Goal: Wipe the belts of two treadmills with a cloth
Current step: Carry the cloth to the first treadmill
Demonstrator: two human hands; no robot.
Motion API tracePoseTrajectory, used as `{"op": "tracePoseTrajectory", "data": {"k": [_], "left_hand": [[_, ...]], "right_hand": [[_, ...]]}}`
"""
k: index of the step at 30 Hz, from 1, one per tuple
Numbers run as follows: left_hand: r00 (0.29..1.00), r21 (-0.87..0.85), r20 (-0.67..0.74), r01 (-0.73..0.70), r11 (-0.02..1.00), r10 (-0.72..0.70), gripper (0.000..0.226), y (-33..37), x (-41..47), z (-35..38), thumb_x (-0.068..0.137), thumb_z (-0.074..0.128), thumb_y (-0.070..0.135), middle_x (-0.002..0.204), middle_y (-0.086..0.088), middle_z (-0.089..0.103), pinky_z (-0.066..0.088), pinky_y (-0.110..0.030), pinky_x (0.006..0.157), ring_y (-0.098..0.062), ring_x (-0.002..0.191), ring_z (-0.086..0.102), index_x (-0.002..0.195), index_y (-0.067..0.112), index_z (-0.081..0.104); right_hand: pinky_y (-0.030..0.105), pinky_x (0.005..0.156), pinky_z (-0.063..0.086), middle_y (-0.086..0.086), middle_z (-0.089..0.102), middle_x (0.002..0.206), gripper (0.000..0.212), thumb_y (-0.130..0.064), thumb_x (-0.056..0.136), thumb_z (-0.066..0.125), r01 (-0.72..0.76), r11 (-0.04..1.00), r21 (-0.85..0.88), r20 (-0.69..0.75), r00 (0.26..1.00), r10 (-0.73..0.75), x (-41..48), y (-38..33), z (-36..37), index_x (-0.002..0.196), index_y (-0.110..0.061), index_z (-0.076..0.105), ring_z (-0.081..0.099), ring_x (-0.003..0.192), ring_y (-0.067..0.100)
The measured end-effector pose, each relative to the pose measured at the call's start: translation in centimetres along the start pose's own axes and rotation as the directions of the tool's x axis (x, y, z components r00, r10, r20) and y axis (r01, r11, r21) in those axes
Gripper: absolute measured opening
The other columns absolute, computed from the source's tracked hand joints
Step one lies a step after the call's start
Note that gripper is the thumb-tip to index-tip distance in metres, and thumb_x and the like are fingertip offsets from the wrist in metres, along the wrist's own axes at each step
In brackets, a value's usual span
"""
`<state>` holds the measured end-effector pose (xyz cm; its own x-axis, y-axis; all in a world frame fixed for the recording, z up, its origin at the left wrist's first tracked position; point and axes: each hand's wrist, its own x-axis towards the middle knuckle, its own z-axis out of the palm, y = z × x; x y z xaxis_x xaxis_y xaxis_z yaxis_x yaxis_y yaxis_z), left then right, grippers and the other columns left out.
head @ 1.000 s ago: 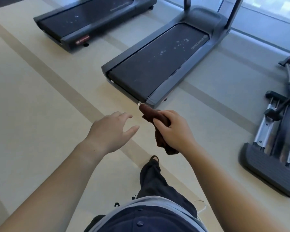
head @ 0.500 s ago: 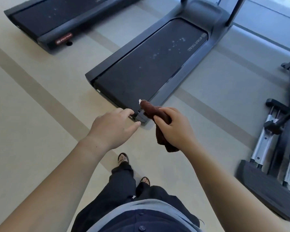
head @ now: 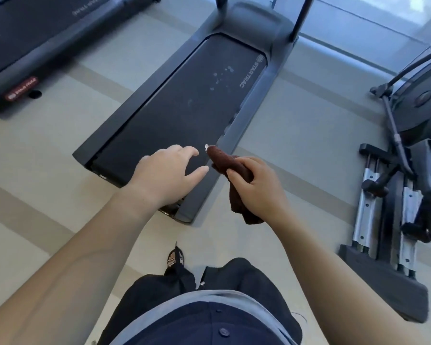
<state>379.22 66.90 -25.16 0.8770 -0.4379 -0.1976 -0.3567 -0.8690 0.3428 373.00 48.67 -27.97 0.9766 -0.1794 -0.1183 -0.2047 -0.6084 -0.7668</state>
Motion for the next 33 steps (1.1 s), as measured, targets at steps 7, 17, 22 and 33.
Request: {"op": "tracePoseTrajectory", "data": {"k": [7, 17, 22, 33], "left_hand": [[0.998, -0.022, -0.011, 0.067, 0.997, -0.068, 0.049, 3.8, 8.4, 1.0, 0.09, 0.036, 0.058, 0.129, 0.007, 0.053, 0.044, -0.037, 0.083, -0.016, 0.104, 0.056, 0.131, 0.032, 0.042], [0.949, -0.162, -0.017, 0.307, 0.938, -0.314, 0.049, 12.1, 18.8, 5.8, 0.089, 0.036, 0.059, 0.127, 0.006, 0.053, 0.042, -0.037, 0.082, -0.017, 0.11, 0.054, 0.129, 0.032, 0.044], [0.92, -0.212, -0.054, 0.37, 0.905, -0.389, 0.049, 11.8, 24.6, 8.2, 0.089, 0.036, 0.059, 0.126, 0.006, 0.053, 0.037, -0.035, 0.08, -0.018, 0.11, 0.053, 0.129, 0.031, 0.044], [0.807, -0.265, -0.146, 0.526, 0.808, -0.573, 0.051, 2.3, 42.2, 15.5, 0.09, 0.036, 0.057, 0.125, 0.002, 0.054, 0.035, -0.038, 0.081, -0.024, 0.112, 0.051, 0.13, 0.027, 0.045]], "right_hand": [[0.011, 0.075, 0.035, -0.022, 0.056, 0.103, 0.013, -0.031, 0.09, 0.055, 0.03, 1.0, 0.007, 0.051, 0.998, -0.031, 8.4, 3.5, -5.0, 0.093, -0.043, 0.059, 0.053, 0.092, -0.006], [0.015, 0.076, 0.038, -0.025, 0.056, 0.1, 0.019, -0.03, 0.089, 0.054, 0.192, 0.981, 0.003, 0.24, 0.952, -0.188, 20.9, 10.7, -13.2, 0.088, -0.049, 0.056, 0.054, 0.094, -0.006], [0.009, 0.077, 0.035, -0.023, 0.055, 0.103, 0.02, -0.032, 0.089, 0.054, 0.267, 0.963, -0.025, 0.329, 0.912, -0.245, 27.8, 13.4, -12.7, 0.089, -0.051, 0.054, 0.051, 0.094, -0.012], [0.005, 0.077, 0.034, -0.02, 0.057, 0.108, 0.017, -0.034, 0.089, 0.055, 0.366, 0.928, -0.065, 0.481, 0.827, -0.293, 49.7, 19.7, -3.3, 0.105, -0.037, 0.062, 0.051, 0.096, -0.014]]}}
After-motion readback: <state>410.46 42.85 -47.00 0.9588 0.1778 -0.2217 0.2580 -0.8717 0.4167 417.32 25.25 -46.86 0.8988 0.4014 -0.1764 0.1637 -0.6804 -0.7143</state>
